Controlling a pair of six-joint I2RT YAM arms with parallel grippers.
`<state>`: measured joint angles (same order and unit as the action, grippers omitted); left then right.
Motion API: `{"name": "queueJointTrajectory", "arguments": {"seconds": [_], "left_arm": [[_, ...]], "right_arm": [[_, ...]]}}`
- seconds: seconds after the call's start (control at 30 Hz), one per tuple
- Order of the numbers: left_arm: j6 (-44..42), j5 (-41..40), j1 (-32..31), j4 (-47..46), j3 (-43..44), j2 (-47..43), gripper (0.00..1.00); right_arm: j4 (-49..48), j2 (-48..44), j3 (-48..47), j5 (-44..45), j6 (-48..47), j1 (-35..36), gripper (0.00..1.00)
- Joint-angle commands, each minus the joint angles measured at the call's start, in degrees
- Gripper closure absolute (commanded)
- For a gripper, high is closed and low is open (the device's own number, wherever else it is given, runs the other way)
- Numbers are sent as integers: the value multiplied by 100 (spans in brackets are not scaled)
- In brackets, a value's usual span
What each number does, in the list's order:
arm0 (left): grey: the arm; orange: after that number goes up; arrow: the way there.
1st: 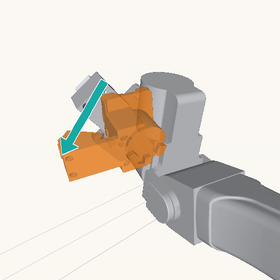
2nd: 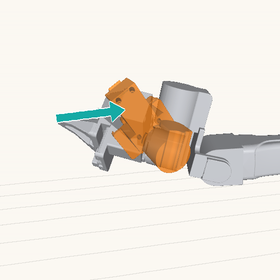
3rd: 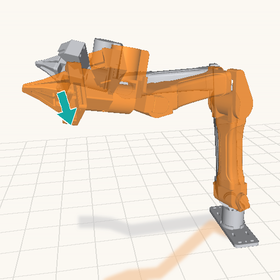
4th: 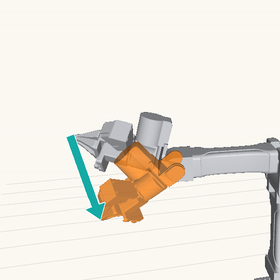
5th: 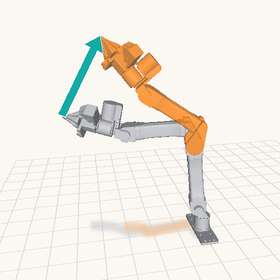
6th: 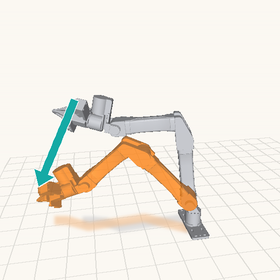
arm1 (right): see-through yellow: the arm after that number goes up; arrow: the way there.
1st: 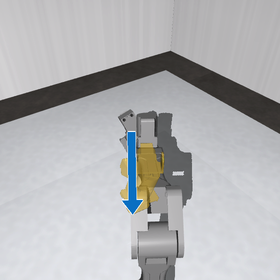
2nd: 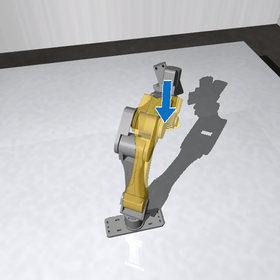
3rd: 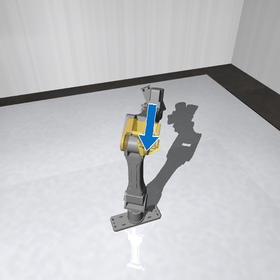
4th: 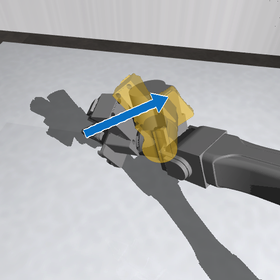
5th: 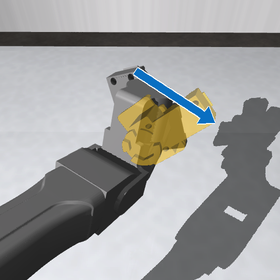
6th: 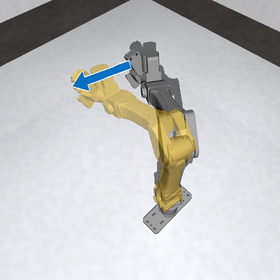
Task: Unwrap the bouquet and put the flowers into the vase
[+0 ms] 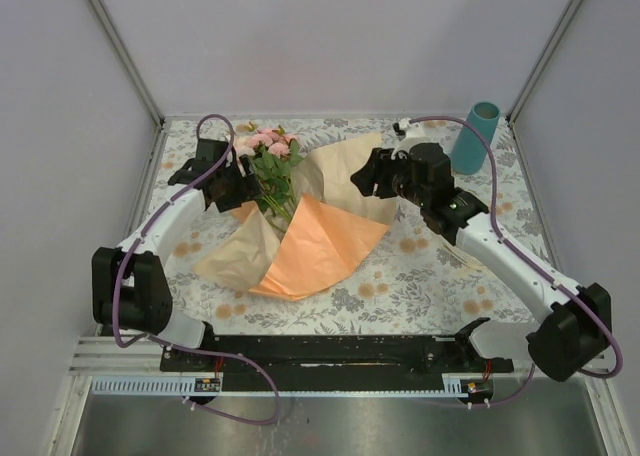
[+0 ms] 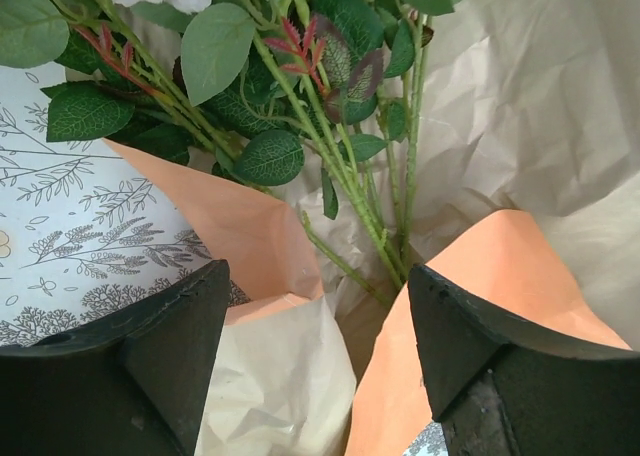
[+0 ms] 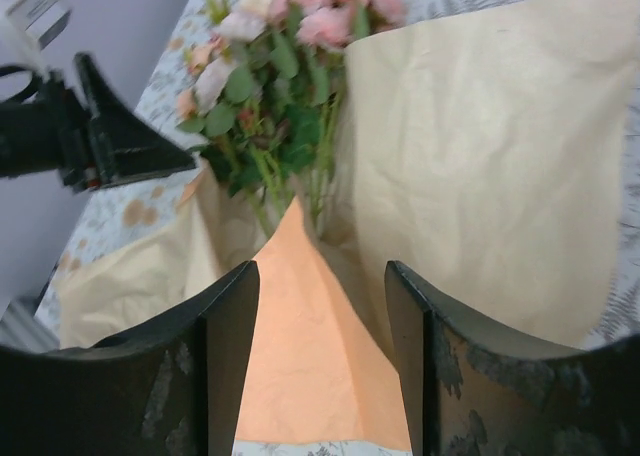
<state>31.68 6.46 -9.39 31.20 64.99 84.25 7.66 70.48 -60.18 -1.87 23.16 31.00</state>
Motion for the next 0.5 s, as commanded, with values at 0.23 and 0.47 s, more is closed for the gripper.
{"name": "queueJointTrajectory", "arguments": {"seconds": [0.23, 0.47], "left_arm": [[-408, -267, -142, -105, -162, 372, 28], [-549, -434, -186, 272, 83, 733, 33]], "right_arm": [[-126, 1888, -1169, -2651, -1057, 213, 26], [481, 2988, -1794, -1968, -2034, 547, 25]]}}
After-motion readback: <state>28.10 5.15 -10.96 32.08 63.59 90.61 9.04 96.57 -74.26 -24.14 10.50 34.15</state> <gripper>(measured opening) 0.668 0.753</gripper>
